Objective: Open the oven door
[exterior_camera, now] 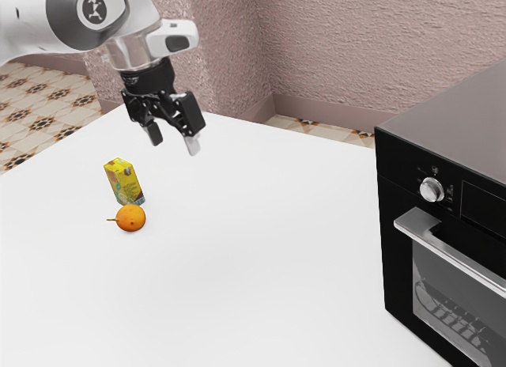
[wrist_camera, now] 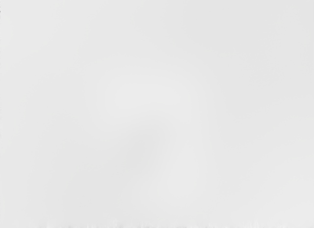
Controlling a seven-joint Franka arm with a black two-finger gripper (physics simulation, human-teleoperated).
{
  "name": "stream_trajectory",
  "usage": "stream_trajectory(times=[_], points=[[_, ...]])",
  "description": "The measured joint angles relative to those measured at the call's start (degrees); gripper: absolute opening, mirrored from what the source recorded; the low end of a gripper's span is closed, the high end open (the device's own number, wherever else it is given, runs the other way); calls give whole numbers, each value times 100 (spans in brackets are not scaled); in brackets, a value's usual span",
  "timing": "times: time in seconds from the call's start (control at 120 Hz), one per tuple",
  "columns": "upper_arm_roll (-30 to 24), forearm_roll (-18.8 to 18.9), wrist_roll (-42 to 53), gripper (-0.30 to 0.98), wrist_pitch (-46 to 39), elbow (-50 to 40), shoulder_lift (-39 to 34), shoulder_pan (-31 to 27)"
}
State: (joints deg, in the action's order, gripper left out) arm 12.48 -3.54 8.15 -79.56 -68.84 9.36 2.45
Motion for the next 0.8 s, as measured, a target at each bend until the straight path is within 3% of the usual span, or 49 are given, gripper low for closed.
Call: stream_trajectory(times=[0.167, 0.217, 0.308, 0.342, 0.417, 0.517, 0.617, 0.8], points=[[15, -6, 131, 69, 48, 33, 11, -9], [56, -88, 261, 69, 71, 290, -483, -25], [-1131, -194, 1049, 69, 129, 479, -1529, -866], [-1733, -17, 1322, 69, 154, 356, -1852, -591], [-2616, 154, 2031, 68, -449, -1218, -3162, 105], [-2986, 117, 3004, 69, -1582, -2659, -3939, 780], [-3095, -112, 3895, 69, -2363, -2951, -3881, 964], [-3598, -215, 5199, 69, -3140, -2685, -2739, 1003]])
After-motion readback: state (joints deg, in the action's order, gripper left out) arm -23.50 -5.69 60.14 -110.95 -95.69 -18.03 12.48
